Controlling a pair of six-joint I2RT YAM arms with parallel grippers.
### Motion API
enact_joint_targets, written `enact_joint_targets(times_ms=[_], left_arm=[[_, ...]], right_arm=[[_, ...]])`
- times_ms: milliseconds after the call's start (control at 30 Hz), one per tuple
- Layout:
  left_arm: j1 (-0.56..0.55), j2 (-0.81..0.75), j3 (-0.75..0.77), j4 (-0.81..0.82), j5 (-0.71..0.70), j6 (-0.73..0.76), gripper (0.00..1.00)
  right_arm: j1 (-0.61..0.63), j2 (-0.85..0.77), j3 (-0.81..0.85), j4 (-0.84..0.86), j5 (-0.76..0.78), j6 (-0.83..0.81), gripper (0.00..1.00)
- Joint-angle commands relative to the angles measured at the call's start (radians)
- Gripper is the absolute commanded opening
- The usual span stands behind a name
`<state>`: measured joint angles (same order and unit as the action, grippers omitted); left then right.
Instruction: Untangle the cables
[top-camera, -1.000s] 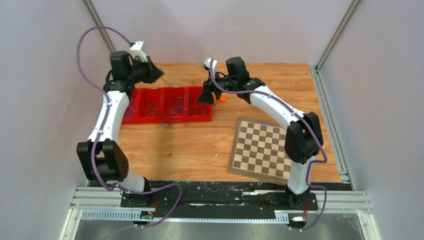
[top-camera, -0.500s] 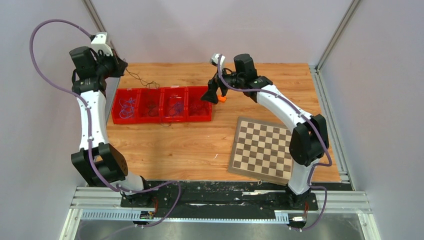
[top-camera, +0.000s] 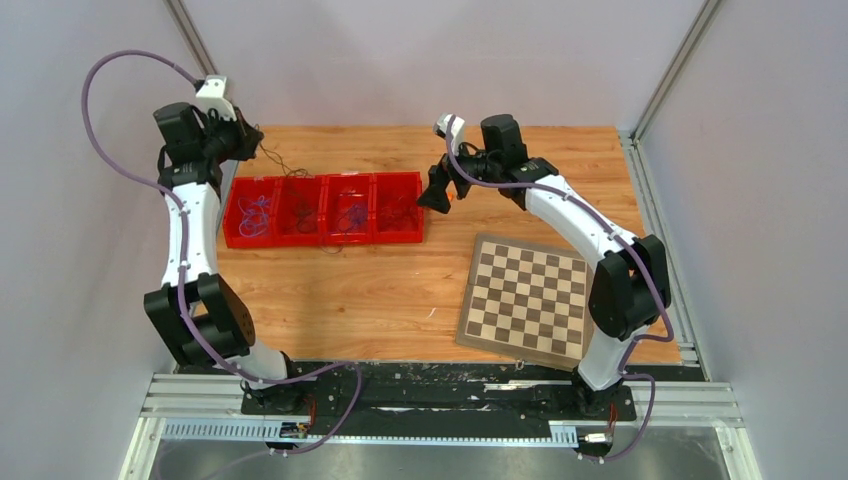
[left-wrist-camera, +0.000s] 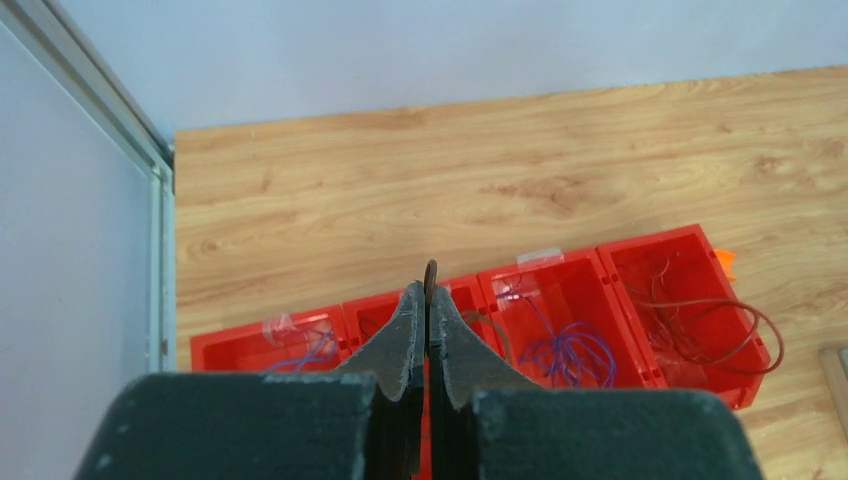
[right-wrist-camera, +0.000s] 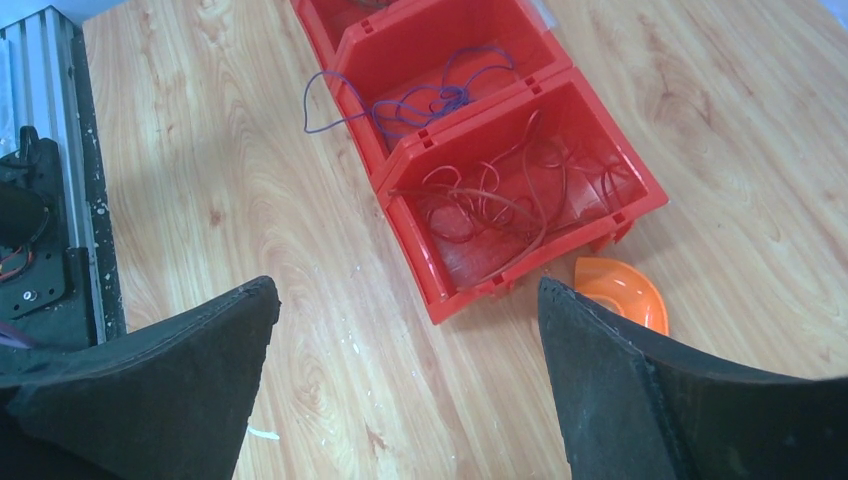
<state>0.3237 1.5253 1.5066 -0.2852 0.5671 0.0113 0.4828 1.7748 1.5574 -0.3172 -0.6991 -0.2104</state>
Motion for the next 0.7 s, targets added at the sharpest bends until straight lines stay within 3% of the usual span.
enact_joint_targets(times_ms=[0, 233, 467, 667], left_arm=[[-0.004, 0.019, -0.090, 0.084, -0.004, 0.039, 0.00], [-0.027, 0.025, -0.184, 0.123, -0.050, 0.094, 0.00], [-0.169, 0.077, -0.261, 0.095, -0.227, 0.295, 0.00], [-0.228, 0.271, -0.170, 0.034, -0.329, 0.252, 0.00]], right_arm=[[-0.008, -0.057, -0.017, -0.009, 0.010, -0.018, 1.00], [-0.012, -0.060, -0.035, -0.020, 0.006, -0.015, 1.00], [-0.021, -0.048, -0.032, -0.027, 0.001, -0.015, 1.00], [-0.033, -0.047, -0.029, -0.041, 0.003, -0.020, 1.00]])
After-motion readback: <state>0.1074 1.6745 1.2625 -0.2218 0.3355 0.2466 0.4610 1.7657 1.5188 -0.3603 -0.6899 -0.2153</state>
